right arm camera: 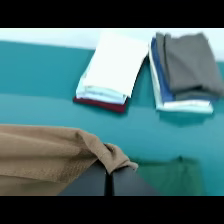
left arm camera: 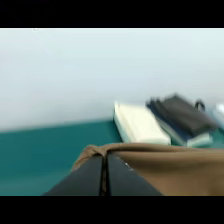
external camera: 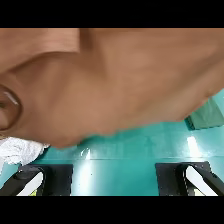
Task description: Fold the shirts.
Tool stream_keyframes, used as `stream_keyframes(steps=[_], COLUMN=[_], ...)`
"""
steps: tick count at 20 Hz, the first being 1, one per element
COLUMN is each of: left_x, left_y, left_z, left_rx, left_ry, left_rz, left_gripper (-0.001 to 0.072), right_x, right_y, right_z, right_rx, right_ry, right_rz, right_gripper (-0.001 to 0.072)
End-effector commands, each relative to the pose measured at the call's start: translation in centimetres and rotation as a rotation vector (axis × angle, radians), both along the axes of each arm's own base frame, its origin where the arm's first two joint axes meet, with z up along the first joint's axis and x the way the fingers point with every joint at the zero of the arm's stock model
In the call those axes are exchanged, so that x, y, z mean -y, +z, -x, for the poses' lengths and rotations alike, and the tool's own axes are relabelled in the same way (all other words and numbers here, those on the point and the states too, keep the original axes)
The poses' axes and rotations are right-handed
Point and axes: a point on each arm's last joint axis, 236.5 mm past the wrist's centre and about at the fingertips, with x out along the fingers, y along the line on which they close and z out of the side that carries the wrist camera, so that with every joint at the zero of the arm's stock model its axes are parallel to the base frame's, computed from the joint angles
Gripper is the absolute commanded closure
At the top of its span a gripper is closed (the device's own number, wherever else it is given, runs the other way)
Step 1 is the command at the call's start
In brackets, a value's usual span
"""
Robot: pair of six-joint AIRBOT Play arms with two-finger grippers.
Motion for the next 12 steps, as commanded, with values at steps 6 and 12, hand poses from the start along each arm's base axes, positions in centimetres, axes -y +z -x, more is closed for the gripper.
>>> stream_keyframes(steps=[6,12], left_x=[0.8,0.3], left_y=[-32.8,-47.1], left_z=[-18.5,-23.4], left_rx=[-0.899,-1.113], left_ry=[-0.083,-0.073], left_rz=[-0.026,-0.02], left_gripper=[0.0686,0.0686], right_x=[0.5,-2.2], right_y=[-26.4,-39.0], right_z=[-9.2,-15.7], right_rx=[-0.723,-0.884], right_ry=[0.063,0.106], right_rz=[-0.092,-0.128], right_gripper=[0.0693,0.0694])
